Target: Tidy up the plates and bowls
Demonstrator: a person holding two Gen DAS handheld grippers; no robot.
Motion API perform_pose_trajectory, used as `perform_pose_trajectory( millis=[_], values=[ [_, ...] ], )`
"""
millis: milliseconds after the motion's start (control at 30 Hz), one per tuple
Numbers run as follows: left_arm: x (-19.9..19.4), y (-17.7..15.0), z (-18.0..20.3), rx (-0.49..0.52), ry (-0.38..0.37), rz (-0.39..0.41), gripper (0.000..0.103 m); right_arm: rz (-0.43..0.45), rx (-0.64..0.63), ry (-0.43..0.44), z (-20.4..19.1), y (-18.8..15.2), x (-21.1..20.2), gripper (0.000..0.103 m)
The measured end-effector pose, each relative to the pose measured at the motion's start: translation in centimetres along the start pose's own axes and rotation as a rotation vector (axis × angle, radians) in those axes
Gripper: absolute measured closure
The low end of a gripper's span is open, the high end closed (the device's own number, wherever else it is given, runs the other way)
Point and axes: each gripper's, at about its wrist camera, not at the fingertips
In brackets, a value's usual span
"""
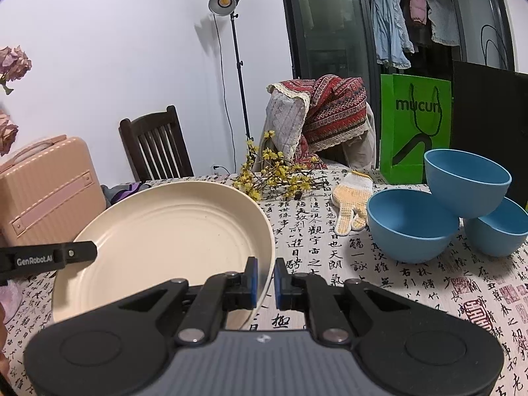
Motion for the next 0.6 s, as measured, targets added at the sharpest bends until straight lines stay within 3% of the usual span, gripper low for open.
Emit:
perform_pose_trajectory(
  millis=[600],
  values=[
    [-1.8, -1.7, 0.6, 0.001, -0.004, 0.008, 0.092, 0.008, -0.001, 0.001, 0.3, -1.2, -1.5, 0.093]
  ],
)
Point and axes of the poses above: each gripper's, at about its wrist camera, not at the fingertips, and x roughly the way its jaws point, z to its right, y to its top, and after that the axes turned 14 degrees about -z, right-handed
